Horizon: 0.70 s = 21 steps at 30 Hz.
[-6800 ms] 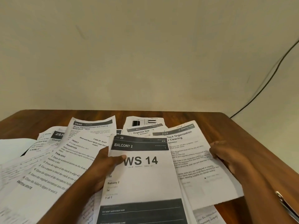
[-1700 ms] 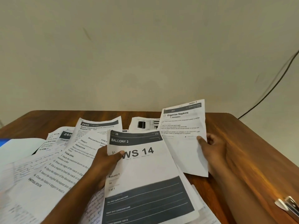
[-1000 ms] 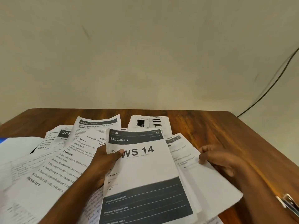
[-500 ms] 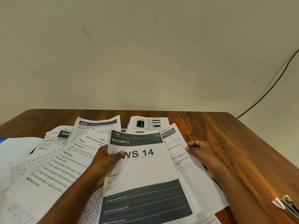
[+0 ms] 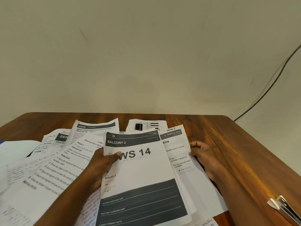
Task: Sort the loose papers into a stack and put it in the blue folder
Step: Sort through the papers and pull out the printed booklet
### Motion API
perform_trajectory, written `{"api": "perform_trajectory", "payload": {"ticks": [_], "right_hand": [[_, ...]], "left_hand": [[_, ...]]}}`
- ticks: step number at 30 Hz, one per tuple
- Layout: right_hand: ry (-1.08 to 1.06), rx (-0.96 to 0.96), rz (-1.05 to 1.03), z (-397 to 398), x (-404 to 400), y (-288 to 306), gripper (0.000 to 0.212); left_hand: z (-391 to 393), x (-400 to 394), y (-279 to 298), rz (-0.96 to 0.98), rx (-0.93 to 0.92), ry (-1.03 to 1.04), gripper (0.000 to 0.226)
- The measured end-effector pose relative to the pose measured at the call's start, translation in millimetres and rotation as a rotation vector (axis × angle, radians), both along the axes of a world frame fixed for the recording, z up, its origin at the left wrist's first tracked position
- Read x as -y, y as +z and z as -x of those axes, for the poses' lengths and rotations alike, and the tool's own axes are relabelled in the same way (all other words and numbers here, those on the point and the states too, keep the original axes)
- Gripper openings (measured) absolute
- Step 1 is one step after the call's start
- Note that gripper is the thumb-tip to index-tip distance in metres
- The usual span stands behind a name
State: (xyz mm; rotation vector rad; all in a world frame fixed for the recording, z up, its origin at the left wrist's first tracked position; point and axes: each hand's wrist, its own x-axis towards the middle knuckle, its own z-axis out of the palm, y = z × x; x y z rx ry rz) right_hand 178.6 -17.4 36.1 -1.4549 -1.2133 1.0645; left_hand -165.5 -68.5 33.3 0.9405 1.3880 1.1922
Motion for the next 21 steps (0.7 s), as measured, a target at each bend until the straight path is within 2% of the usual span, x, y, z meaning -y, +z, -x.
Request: {"api": "perform_trajectory", "payload": {"ticks": [6,13,16,17,19,21], "right_hand": [[0.013,-0.012,0.006,-1.3,-0.2,0.2,0.029],[0.004,0.008,0.001,3.4,-0.1,-1.5,0.027],[-0.001,0.001,-0.038,11.3,-1.6,-3.6,0.011],[0.007,0.004,-0.062,14.2,-1.0,-2.5,0.010],[0.022,0.008,-0.117,18.8,-3.2,-3.4,0.023],[0.009,-0.043,-0.170,22.2,-4.6,-5.1,0.015]], "left_hand": [[-0.3,-0.4,-0.1,0.004,-0.002,0.005,0.018],[-1.3,0.6,0.9,-0.013,0.002,0.001,0.019],[-1.1,1.1,0.9,-0.018,0.025,-0.007,0.021],[-1.0,1.3,1.0,-0.019,0.032,-0.010,0.021],[-0.6,1.4,0.3,-0.019,0.050,-0.015,0.022],[-0.9,2.1,0.2,-0.019,0.064,-0.022,0.023]]}}
